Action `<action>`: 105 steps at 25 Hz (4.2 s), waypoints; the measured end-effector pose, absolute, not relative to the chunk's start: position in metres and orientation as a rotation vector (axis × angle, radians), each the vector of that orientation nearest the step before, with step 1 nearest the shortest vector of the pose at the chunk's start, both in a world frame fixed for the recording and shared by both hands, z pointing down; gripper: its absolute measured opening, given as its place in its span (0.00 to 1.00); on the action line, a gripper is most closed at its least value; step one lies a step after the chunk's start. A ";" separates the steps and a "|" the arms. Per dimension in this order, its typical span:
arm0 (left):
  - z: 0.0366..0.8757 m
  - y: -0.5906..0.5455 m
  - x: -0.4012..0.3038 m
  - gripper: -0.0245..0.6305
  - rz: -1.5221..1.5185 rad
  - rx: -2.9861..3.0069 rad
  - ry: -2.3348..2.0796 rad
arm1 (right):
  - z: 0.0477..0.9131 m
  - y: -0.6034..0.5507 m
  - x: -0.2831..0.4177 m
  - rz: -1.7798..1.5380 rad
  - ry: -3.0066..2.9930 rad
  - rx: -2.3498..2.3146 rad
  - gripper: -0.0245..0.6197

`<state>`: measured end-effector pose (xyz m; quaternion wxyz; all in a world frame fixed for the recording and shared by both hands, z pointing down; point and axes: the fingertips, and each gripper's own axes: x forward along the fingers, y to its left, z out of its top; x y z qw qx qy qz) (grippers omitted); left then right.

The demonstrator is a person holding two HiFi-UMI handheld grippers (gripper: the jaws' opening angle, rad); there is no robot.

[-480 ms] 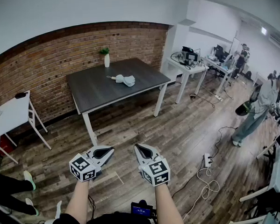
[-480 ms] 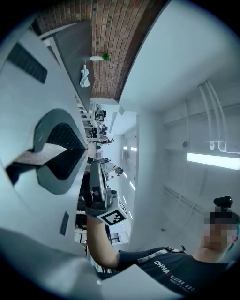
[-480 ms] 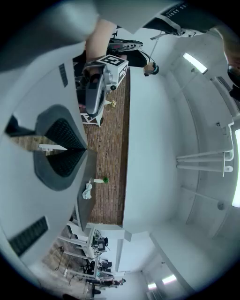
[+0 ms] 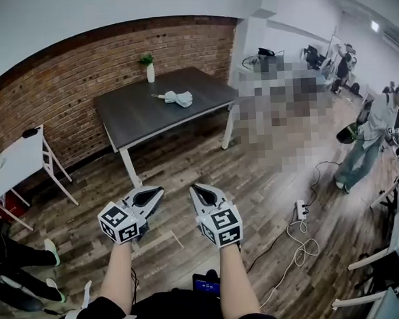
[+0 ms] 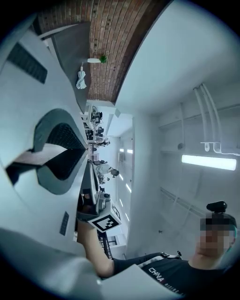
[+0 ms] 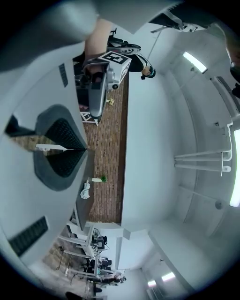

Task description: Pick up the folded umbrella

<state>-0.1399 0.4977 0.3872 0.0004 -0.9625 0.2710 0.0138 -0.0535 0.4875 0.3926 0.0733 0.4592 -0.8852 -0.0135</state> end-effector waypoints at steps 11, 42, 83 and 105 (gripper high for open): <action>0.406 0.507 -0.138 0.04 0.055 -3.094 0.801 | 0.386 0.497 -0.046 0.100 -2.786 1.449 0.05; 0.390 0.421 -0.005 0.04 -0.113 -2.937 0.761 | 0.387 0.402 0.048 0.026 -2.758 1.255 0.05; 0.412 0.138 -0.001 0.04 -0.073 -3.102 0.708 | 0.411 0.125 0.061 0.169 -2.684 1.252 0.05; 0.442 0.013 -0.042 0.04 -0.172 -3.054 0.856 | 0.442 0.003 0.030 0.200 -2.641 1.135 0.05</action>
